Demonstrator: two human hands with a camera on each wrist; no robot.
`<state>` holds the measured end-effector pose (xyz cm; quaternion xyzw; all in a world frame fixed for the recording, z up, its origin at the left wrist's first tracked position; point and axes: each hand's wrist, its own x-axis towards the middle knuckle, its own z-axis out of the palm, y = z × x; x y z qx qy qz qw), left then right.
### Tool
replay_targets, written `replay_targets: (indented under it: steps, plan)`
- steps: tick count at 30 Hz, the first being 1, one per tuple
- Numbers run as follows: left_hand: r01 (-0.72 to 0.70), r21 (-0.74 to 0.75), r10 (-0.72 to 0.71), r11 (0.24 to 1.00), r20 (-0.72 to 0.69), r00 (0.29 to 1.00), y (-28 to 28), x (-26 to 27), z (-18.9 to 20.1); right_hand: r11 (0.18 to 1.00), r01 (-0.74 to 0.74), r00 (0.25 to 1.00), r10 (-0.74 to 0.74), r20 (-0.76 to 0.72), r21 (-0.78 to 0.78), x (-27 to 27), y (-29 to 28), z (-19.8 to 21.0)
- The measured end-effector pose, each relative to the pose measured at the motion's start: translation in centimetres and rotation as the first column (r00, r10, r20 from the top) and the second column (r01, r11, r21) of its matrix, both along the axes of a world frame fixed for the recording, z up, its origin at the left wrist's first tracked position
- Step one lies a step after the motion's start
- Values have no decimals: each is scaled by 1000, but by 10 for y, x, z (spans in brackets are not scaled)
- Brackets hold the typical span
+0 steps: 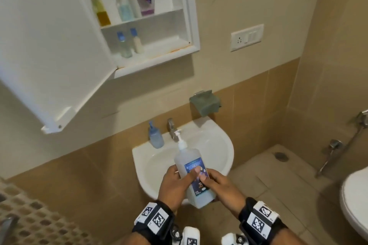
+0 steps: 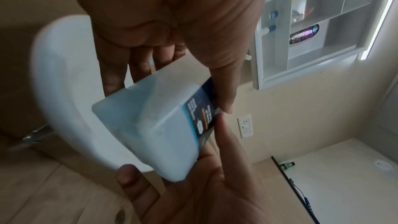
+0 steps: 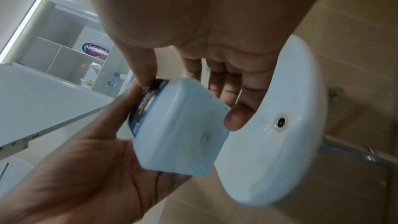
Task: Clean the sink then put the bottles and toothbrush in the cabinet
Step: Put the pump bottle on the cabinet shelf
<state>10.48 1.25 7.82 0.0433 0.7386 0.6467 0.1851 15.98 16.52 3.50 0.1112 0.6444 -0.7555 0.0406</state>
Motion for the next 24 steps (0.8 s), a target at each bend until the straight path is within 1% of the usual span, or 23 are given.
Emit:
replay_targets:
  steps: [2, 3, 6, 7, 9, 10, 13, 15, 17, 20, 24]
  plan:
    - [-26, 4, 26, 1000, 3, 1000, 36, -21, 10, 999, -16, 999, 17, -28, 30, -21, 36, 11]
    - [-39, -2, 39, 999, -10, 999, 50, -28, 16, 997, -33, 998, 36, -43, 72, -29, 52, 18]
    - [-85, -32, 82, 996, -79, 994, 86, -60, 43, 973, -107, 986, 131, -106, 206, -65, 98, 56]
    - [-94, -45, 89, 995, -101, 991, 94, -73, 55, 965, -133, 980, 162, -116, 227, -79, 110, 72]
    - [-113, -65, 102, 991, -157, 982, 104, -93, 77, 954, -138, 974, 179, -140, 266, -104, 128, 97]
    - [-120, -58, 107, 991, -180, 978, 107, -100, 87, 947, -128, 970, 181, -161, 293, -113, 132, 108]
    - [-75, 55, 87, 996, -269, 959, 115, -123, 123, 930, -92, 956, 182, -230, 356, -143, 138, 137]
    - [-76, 59, 93, 995, -367, 926, 119, -139, 145, 931, -63, 948, 169, -271, 360, -159, 137, 156]
    - [-118, 1, 104, 993, -475, 874, 120, -156, 165, 929, -44, 934, 169, -314, 368, -173, 131, 179]
    - [-114, 6, 97, 993, -572, 815, 121, -179, 195, 915, 40, 903, 139, -406, 401, -191, 122, 216]
    - [-78, 5, 59, 997, -702, 710, 112, -205, 235, 844, 197, 839, 119, -531, 499, -216, 116, 259]
